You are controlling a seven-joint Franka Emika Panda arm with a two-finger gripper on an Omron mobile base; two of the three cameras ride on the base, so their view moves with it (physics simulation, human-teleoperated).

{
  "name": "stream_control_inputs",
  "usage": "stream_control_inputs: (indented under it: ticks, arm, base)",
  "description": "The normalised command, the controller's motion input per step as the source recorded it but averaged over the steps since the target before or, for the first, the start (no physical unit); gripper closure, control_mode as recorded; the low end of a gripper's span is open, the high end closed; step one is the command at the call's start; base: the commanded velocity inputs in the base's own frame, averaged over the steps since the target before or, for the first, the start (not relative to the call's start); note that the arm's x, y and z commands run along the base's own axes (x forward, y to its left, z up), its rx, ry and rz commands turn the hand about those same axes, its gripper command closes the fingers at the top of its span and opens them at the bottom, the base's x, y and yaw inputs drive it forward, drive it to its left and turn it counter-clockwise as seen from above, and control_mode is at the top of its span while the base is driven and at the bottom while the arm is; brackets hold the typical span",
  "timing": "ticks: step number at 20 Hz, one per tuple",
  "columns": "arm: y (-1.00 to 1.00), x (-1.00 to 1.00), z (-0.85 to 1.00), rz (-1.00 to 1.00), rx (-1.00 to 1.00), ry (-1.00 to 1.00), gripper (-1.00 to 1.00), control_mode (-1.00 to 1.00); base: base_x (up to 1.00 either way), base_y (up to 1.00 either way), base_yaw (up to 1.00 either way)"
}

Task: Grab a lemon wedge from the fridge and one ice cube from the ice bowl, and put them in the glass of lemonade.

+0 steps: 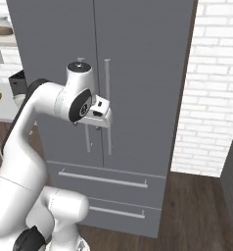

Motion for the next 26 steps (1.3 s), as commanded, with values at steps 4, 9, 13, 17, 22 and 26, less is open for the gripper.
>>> stream_control_inputs:
  ticks: [4,9,13,17,22,26]
  arm:
    - [0.0,0.0,0.0,0.0,0.0,0.0,-1.0,1.0]
    - [0.03,0.0,-0.02,0.0,0.0,0.0,-1.0,-1.0]
    - [0.18,0.0,-0.09,0.0,0.0,0.0,-1.0,-1.0]
    - [0.15,0.0,-0.08,0.0,0.0,0.0,-1.0,-1.0]
    - [0.04,0.0,0.0,0.0,0.0,0.0,-1.0,-1.0]
    - [0.0,0.07,0.0,0.0,0.0,0.0,-1.0,-1.0]
  base:
    - [-0.24,0.18,0.0]
    - [-0.03,0.14,0.0]
    - [0.0,0.0,0.0]
    - [0.0,0.0,0.0]
    - [0.0,0.0,0.0]
    - [0.0,0.0,0.0]
